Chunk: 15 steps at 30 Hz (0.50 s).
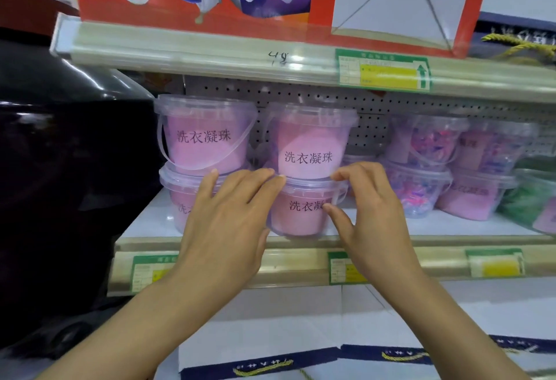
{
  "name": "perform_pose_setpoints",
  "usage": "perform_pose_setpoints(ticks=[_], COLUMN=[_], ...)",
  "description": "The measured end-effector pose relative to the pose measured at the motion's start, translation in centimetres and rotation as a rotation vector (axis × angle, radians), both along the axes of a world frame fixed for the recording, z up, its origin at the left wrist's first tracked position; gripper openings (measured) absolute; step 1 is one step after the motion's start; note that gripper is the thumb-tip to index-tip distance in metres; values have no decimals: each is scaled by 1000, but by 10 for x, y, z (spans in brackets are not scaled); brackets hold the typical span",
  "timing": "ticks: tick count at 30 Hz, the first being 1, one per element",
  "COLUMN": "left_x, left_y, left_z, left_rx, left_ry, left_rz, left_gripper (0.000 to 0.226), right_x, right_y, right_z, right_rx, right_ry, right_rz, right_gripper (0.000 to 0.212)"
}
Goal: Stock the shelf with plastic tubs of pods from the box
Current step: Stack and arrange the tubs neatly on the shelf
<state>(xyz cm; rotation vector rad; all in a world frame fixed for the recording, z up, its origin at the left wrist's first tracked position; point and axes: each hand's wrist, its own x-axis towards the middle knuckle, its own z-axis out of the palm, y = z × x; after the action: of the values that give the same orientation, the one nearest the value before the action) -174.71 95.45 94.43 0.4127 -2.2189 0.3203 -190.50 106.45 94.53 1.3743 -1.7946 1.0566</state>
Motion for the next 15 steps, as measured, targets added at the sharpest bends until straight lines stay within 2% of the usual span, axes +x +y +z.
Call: perform_pose_setpoints(ticks=[4,8,12,15], left_x=[1,-5,-30,-60], left_y=[2,19,46,64], left_z=[-1,3,6,6], left_rx=[43,31,-20,-10], left_ry=[-19,60,136,152], left_rz=[21,-10,-76,-95], left_gripper=[75,59,43,35], right_x=[2,-15,-67,-115], right_y=[3,24,54,70], right_z=[3,5,6,7], right_rx=[59,4,-68,-13], right_ry=[-10,-42,-29,-47], right_rz=[6,46,-105,-225], right_gripper=[41,39,34,39])
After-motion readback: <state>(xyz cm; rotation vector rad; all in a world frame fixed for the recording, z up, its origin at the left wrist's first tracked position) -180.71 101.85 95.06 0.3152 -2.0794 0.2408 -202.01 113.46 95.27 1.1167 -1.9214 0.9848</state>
